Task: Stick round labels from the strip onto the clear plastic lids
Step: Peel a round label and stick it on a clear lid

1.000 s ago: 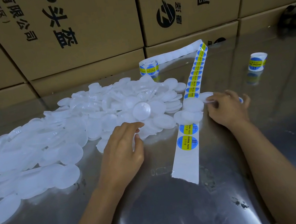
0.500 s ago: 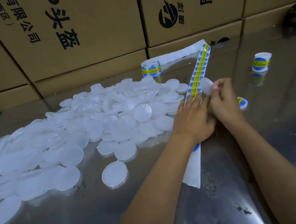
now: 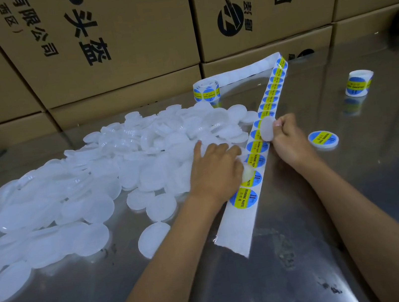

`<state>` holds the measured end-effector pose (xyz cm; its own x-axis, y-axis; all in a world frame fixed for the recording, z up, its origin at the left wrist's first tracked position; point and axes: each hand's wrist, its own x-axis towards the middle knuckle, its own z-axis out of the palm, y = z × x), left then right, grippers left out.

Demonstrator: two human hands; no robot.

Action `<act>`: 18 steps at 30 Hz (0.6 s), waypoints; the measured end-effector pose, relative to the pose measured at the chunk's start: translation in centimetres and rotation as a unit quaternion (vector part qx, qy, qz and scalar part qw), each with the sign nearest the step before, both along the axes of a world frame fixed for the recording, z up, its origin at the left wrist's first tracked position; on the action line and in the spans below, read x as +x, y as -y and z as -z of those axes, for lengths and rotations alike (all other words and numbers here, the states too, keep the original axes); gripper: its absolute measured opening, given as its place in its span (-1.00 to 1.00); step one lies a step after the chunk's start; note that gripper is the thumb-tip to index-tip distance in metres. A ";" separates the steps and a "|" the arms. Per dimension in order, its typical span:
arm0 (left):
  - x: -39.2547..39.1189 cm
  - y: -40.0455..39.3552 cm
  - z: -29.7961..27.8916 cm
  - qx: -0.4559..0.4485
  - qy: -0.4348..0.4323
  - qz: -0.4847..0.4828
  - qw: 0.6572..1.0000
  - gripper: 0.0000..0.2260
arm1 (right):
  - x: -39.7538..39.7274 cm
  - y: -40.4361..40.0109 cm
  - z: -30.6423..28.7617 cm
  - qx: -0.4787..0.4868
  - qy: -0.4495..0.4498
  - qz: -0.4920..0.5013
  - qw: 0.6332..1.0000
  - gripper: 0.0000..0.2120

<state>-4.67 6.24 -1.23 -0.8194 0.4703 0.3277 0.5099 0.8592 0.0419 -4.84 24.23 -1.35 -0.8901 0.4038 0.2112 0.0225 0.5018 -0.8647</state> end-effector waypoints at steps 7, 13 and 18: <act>-0.2 6.8 0.0 -0.036 -0.013 -0.057 0.998 -0.65 | 0.6 0.9 0.0 0.014 -0.025 0.001 1.000 -0.86; 0.2 8.9 -0.4 0.008 -0.003 -0.057 0.998 -0.59 | 1.0 3.6 -0.9 -0.035 -0.076 -0.032 0.996 -0.86; 1.9 7.7 -1.6 0.221 -0.012 -0.041 0.974 -0.65 | 2.1 6.6 -1.5 -0.190 -0.027 -0.136 0.972 -0.83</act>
